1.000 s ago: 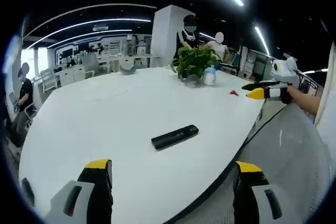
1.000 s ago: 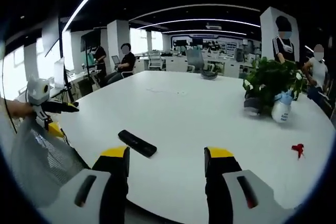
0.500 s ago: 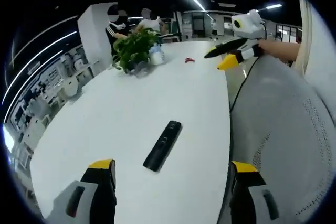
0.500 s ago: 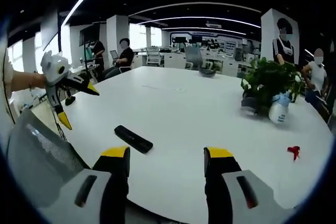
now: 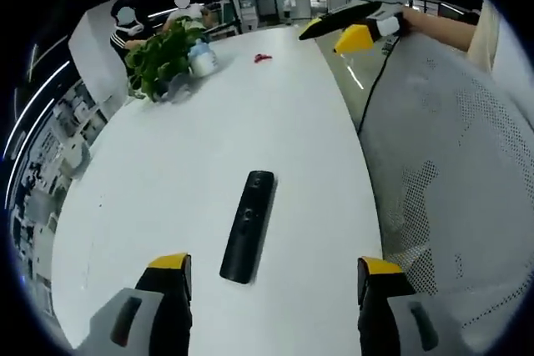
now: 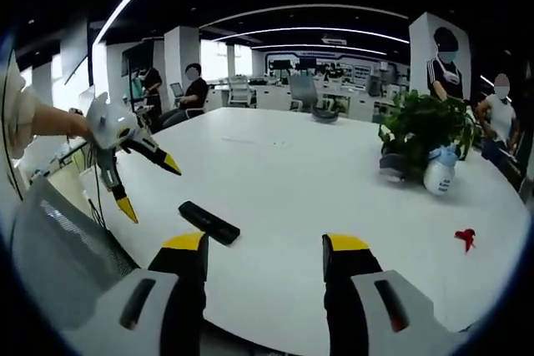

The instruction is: Press the specified remote control buttons in sequence, fully releasing each button before pressing the next.

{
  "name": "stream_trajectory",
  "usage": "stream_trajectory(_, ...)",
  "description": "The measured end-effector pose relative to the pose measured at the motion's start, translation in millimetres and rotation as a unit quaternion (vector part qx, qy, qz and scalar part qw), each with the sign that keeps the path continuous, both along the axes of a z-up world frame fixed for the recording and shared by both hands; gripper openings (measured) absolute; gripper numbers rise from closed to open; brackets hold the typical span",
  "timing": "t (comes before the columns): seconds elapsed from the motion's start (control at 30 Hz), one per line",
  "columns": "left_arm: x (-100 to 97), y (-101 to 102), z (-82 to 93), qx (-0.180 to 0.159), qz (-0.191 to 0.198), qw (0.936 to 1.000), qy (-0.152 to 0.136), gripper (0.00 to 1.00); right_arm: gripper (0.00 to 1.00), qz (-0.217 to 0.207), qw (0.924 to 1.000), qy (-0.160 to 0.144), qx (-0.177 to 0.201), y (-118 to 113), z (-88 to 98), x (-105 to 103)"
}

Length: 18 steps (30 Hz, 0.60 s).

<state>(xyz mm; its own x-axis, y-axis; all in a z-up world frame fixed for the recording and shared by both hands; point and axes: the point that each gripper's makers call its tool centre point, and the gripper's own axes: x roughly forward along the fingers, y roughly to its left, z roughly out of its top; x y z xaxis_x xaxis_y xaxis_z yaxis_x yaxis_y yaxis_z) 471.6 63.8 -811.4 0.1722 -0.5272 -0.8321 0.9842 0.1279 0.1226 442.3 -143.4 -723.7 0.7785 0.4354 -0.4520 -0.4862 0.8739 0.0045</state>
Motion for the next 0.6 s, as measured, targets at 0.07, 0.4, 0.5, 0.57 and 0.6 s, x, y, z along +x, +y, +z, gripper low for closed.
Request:
stream_trajectory(0.07,2.1,-2,-4.3,0.006,0.002,0.9999,0.010,0.80,0.57,0.000,1.0000,-0.001,0.000,0,0.4,0)
stream_trajectory(0.4,14.2,-6,-35.6,0.054,-0.004,0.9976,0.044,0.57,0.56,-0.003,0.9999,-0.004,0.009,-2,2.7,0)
stream_trajectory(0.5,18.3,-3,-47.1,0.075,0.000,0.9953,0.062,0.55,0.56,0.000,1.0000,-0.004,0.009,-1,2.6,0)
stream_trajectory(0.57,23.4,-1,-53.5,0.087,0.003,0.9939,0.067,0.52,0.56,0.004,1.0000,-0.001,0.009,0,1.5,-1)
stream_trajectory(0.6,24.6,-1,-55.0,0.090,0.003,0.9935,0.069,0.51,0.56,0.005,1.0000,0.000,0.008,0,1.1,-1)
